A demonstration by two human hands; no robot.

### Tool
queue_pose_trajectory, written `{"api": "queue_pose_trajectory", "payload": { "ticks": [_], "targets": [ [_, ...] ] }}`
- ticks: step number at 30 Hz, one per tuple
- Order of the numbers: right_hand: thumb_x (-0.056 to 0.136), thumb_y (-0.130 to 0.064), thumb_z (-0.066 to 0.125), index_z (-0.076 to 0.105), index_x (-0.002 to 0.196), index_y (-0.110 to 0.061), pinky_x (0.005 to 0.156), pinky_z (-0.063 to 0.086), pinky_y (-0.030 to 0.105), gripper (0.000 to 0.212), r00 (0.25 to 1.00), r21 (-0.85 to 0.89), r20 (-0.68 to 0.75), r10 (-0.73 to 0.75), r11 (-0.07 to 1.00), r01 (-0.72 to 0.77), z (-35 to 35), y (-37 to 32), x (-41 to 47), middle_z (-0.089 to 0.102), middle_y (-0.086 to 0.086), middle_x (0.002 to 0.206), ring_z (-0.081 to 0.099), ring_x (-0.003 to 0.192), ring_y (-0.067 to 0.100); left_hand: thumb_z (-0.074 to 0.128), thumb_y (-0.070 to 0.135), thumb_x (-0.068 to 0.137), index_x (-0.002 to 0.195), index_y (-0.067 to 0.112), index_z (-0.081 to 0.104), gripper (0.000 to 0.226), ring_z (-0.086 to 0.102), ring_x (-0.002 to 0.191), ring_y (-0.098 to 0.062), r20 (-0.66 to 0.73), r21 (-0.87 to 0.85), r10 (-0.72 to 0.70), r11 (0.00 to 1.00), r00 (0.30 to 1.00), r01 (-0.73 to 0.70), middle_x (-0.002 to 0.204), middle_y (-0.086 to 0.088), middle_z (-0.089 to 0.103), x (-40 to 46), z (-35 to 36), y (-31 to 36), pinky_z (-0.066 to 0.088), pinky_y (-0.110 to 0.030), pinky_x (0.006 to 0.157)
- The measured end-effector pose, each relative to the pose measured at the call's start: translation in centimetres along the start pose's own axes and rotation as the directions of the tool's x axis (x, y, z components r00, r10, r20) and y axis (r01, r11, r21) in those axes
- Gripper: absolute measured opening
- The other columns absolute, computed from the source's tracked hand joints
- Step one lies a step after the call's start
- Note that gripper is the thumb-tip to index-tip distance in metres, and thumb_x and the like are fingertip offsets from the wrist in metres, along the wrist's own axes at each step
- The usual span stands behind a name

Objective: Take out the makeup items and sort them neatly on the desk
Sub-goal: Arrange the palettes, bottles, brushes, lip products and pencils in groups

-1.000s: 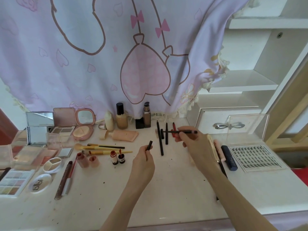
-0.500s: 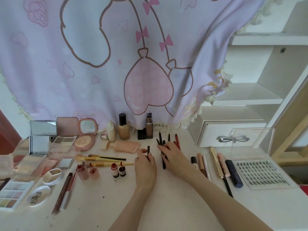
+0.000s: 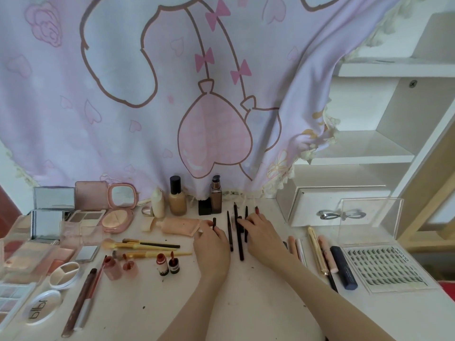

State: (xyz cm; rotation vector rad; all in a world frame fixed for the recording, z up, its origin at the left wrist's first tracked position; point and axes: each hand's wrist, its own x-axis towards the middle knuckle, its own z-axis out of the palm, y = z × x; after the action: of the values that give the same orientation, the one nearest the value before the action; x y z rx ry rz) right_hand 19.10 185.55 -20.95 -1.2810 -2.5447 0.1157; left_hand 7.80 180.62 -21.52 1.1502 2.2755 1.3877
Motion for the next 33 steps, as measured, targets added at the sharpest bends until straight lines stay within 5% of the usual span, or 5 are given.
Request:
{"api": "queue_pose_trajectory", "payload": {
  "ticks": [5,10,17,21,33],
  "targets": [
    [0.100,-0.022,0.030,0.034,0.142,-0.016,0.110,0.028,0.038,0.043,0.991,0.029,0.040,0.124,0.992,-0.125,-0.6,2.3,-1.9,0.037,0.001,0.144,0.035,0.130,0.017,0.039,0.017,0.095,0.101,0.008,0.049,0.015,0.049,0.096,-0.024,0.098,0.250,0.060,0.965,0.993,-0.083,0.099,-0.010,0.057,1.1,1.2,0.4,0.039,-0.033,0.080],
    [0.101,-0.034,0.027,0.016,0.149,-0.017,0.116,0.019,0.042,0.052,0.973,-0.037,0.176,0.147,0.989,-0.143,-0.7,2.5,-2.4,0.023,-0.002,0.153,0.025,0.139,0.020,0.032,0.026,0.098,0.125,0.013,0.045,0.032,0.040,0.116,-0.023,0.190,0.399,0.087,0.903,0.978,-0.158,0.125,-0.007,0.048,0.5,2.2,0.7,0.032,-0.034,0.091],
    [0.101,-0.039,0.027,0.007,0.150,-0.015,0.112,0.024,0.040,0.059,0.960,-0.059,0.226,0.166,0.986,-0.157,-1.0,2.8,-2.8,0.014,0.000,0.156,0.022,0.140,0.022,0.017,0.029,0.102,0.148,0.012,0.012,0.049,0.009,0.143,-0.015,0.471,0.393,0.207,0.821,0.857,-0.414,0.156,-0.004,0.012,-1.0,2.4,0.0,0.004,-0.035,0.114],
    [0.102,-0.034,0.024,0.008,0.149,-0.010,0.116,0.009,0.030,0.055,0.968,-0.055,0.203,0.146,0.989,-0.137,-1.0,3.4,-2.9,0.013,0.005,0.157,0.017,0.143,0.019,0.013,0.021,0.102,0.147,0.007,0.012,0.048,-0.007,0.144,-0.026,0.648,0.434,0.203,0.693,0.734,-0.575,0.156,-0.015,-0.004,-1.3,2.9,0.7,-0.003,-0.042,0.115],
    [0.100,-0.017,0.026,0.025,0.144,-0.006,0.113,0.006,0.025,0.045,0.974,-0.037,0.155,0.167,0.986,-0.163,-1.6,5.4,-3.3,0.032,0.009,0.147,0.028,0.137,0.018,0.013,0.025,0.102,0.148,0.008,-0.001,0.051,-0.011,0.143,-0.018,0.725,0.293,0.197,0.779,0.660,-0.554,0.156,-0.011,-0.010,-1.4,4.5,2.0,-0.008,-0.037,0.114]
  ]
}}
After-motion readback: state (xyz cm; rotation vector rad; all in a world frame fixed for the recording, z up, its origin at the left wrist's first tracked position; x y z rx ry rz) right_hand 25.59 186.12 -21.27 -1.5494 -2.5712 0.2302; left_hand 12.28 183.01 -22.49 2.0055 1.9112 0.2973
